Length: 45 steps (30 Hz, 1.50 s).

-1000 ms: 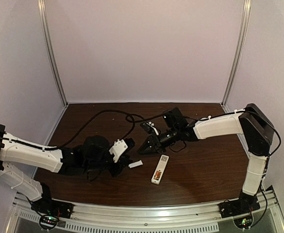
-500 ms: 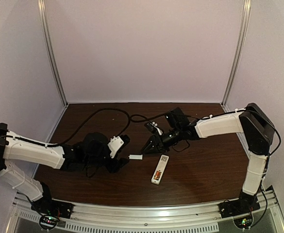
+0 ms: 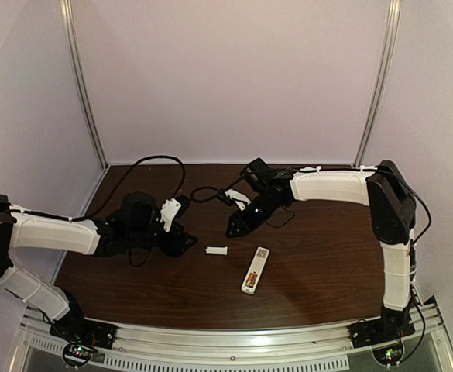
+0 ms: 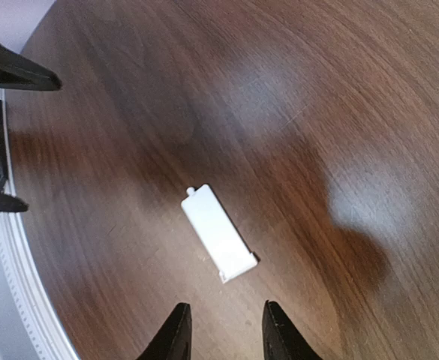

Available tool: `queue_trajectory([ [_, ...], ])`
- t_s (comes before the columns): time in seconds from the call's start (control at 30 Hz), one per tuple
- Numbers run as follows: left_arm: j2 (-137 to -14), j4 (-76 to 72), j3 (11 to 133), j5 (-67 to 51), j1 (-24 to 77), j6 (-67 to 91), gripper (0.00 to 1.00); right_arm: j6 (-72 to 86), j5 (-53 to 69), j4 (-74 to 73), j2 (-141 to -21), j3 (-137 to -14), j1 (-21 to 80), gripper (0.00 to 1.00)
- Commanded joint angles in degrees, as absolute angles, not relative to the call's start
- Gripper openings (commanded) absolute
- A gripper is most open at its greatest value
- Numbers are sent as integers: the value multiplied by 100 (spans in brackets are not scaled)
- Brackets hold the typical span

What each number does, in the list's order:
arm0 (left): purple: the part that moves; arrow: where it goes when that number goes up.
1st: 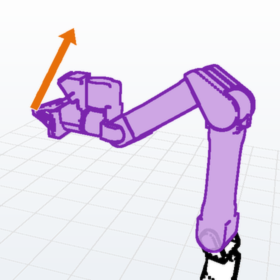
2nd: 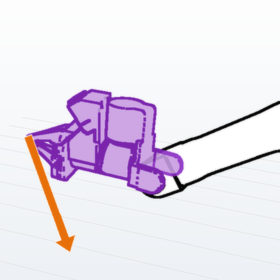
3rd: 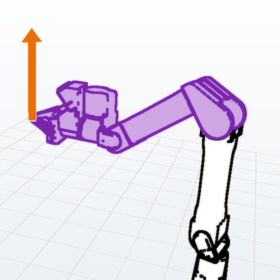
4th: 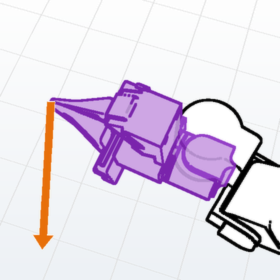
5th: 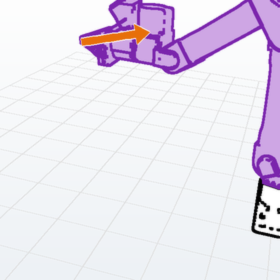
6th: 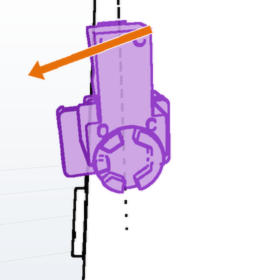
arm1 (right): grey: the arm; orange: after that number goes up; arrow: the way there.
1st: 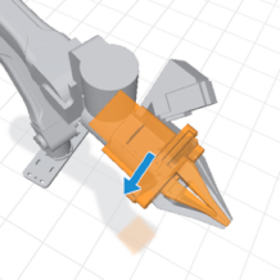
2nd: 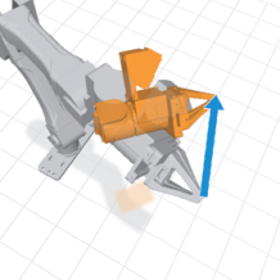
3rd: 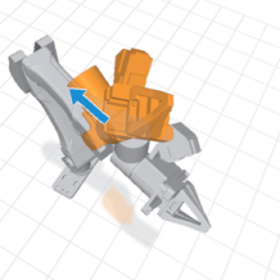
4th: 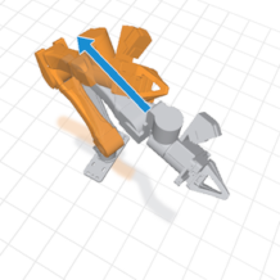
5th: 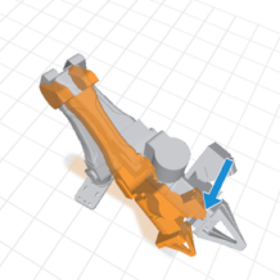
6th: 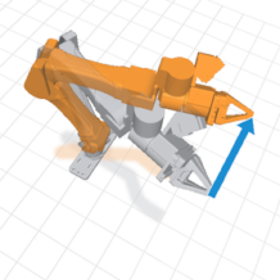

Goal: Load the batteries into the remote control
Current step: Adjust the battery cover at the center of the board.

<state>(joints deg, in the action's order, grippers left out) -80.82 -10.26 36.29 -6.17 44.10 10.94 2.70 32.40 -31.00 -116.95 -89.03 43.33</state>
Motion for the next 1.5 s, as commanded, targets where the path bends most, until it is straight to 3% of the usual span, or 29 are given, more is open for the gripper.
queue_trajectory([
  [0.0, -7920, -1048, 3560, -643, 4289, 1314, 66, 144, 2392, -4338, -12419, -9758, 4462, 33],
  [0.2, -7877, -1314, 3321, -438, 4289, 1354, 65, 622, 2698, -4117, -12423, -9488, 4540, 27],
  [0.6, -7423, -1471, 2930, 294, 4289, 1570, 66, 861, 2440, -4200, -12981, -9959, 4797, 25],
  [1.0, -7399, -1577, 2752, 404, 4289, 1514, 65, 811, 1610, -4464, -13236, -10213, 4917, 10],
  [1.37, -7374, -1767, 2596, 594, 4287, 1529, 65, 724, 913, -4708, -13378, -10291, 5025, 8],
  [1.47, -7286, -1916, 2436, 611, 4288, 1559, 66, 801, 858, -4714, -13368, -10274, 5036, 12],
])
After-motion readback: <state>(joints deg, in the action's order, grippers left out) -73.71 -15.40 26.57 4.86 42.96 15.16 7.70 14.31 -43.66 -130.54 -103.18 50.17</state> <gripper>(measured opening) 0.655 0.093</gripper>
